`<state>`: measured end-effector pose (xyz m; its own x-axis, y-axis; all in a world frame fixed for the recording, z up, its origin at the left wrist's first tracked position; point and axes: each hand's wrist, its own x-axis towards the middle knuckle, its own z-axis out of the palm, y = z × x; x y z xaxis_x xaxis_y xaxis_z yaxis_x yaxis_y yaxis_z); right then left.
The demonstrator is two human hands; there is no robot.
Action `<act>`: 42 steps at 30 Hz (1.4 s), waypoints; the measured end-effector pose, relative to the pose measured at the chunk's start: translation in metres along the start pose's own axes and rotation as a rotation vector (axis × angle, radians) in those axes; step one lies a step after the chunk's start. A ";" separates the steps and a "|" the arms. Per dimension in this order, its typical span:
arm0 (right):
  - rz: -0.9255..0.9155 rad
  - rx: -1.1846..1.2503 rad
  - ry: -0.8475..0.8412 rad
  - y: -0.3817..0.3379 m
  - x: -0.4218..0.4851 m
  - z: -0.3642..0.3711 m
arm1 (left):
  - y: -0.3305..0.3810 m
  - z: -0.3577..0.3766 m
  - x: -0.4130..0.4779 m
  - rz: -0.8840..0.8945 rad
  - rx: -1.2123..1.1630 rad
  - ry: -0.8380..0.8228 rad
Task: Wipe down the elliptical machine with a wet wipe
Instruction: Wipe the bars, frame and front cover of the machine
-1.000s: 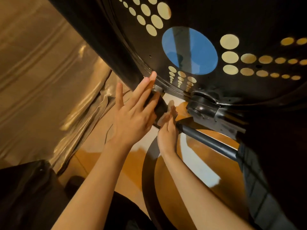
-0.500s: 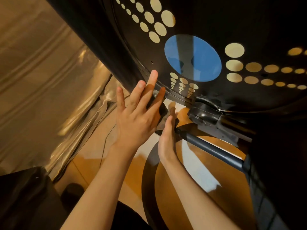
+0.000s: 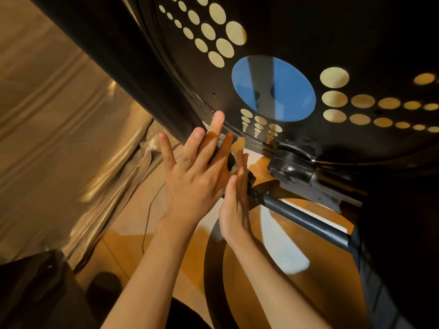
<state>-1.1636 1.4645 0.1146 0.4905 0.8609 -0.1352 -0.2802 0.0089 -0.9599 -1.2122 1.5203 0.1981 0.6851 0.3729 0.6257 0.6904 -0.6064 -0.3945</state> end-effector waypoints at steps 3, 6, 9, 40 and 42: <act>0.135 0.004 0.018 0.005 0.004 -0.003 | 0.000 -0.001 0.001 0.006 -0.005 -0.017; 0.254 -0.060 -0.015 0.007 0.012 -0.015 | -0.003 -0.003 -0.001 0.014 -0.002 -0.022; 0.309 -0.143 -0.049 0.003 0.022 -0.023 | -0.005 -0.004 -0.003 0.018 -0.027 -0.033; 0.176 -0.098 -0.044 0.000 -0.038 0.013 | -0.026 -0.011 -0.020 0.135 0.007 -0.052; 0.244 -0.058 -0.001 0.000 -0.023 0.003 | -0.026 -0.011 -0.020 0.134 0.018 -0.052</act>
<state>-1.1778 1.4465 0.1184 0.4134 0.8344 -0.3646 -0.3422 -0.2287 -0.9114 -1.2464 1.5211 0.2027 0.7822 0.3255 0.5313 0.5957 -0.6405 -0.4846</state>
